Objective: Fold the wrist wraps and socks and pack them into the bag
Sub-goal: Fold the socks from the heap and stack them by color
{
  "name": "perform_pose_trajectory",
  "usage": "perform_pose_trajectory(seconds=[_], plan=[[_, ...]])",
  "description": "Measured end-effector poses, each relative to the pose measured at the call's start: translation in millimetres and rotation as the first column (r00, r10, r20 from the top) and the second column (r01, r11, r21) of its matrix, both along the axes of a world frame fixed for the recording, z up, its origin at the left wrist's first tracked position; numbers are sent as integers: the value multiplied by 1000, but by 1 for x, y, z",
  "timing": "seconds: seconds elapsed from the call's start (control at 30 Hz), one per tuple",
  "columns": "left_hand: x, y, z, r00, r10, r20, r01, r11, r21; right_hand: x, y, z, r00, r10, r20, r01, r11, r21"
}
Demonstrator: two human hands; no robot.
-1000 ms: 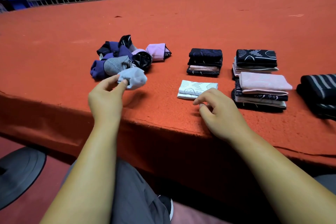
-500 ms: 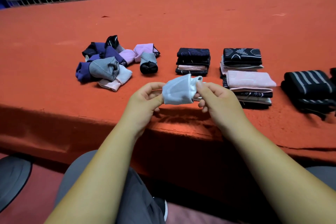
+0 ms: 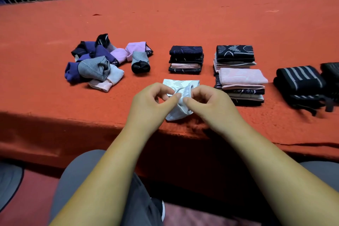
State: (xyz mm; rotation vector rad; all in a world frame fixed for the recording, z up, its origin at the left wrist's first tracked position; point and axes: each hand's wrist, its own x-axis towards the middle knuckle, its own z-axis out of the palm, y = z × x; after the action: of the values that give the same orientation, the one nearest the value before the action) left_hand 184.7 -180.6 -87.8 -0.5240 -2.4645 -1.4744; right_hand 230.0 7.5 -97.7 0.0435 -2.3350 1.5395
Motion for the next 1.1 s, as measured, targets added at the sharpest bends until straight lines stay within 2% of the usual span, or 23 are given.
perform_pose_trajectory(seconds=[0.07, 0.17, 0.27, 0.33, 0.37, 0.43, 0.53, 0.67, 0.73, 0.8, 0.87, 0.93, 1.0, 1.1], plan=[[1, 1, 1, 999, -4, 40, 4, 1000, 16, -1, 1, 0, 997, -64, 42, 64, 998, 5], [1, 2, 2, 999, 20, 47, -18, 999, -42, -2, 3, 0, 985, -137, 100, 136, 991, 16], [-1, 1, 2, 996, 20, 83, -14, 998, -67, 1, 4, 0, 992, -108, 72, 101, 991, 93], [-4, -1, 1, 993, 26, 113, -18, 997, -73, 2, 4, 1, 995, -78, 65, 72, 994, 87], [-6, -3, 1, 991, 37, 128, -29, 997, -66, 2, 5, 0, 995, -54, 80, 51, 998, 32], [-12, -9, 0, 987, 74, 139, -65, 996, -67, 0, 8, -1, 993, 0, 122, 22, 984, -178], [-23, -21, -3, 984, 135, 119, -124, 988, -95, -1, 12, 0, 992, 38, 122, 22, 890, -456], [-43, -41, -2, 961, 278, 16, -272, 951, -146, 1, 24, 17, 998, -6, 69, 50, 746, -664], [-57, -59, 0, 920, 393, -2, -391, 915, -99, 4, 35, 25, 996, -85, 16, 70, 686, -724], [-72, -73, 0, 886, 460, 54, -461, 887, 9, 6, 39, 28, 990, -137, -36, 67, 674, -736], [-78, -73, 0, 890, 405, 209, -449, 855, 258, 7, 34, 26, 986, -151, -70, 55, 693, -719], [-76, -64, 0, 907, 235, 348, -383, 804, 455, 8, 29, 21, 979, -172, -113, 72, 800, -595], [-72, -60, -3, 939, 79, 333, -230, 866, 443, 10, 30, 14, 973, -135, -186, 65, 938, -341], [-64, -64, -2, 963, -59, 264, -36, 940, 340, 15, 33, 8, 961, 80, -266, -73, 997, 36]])
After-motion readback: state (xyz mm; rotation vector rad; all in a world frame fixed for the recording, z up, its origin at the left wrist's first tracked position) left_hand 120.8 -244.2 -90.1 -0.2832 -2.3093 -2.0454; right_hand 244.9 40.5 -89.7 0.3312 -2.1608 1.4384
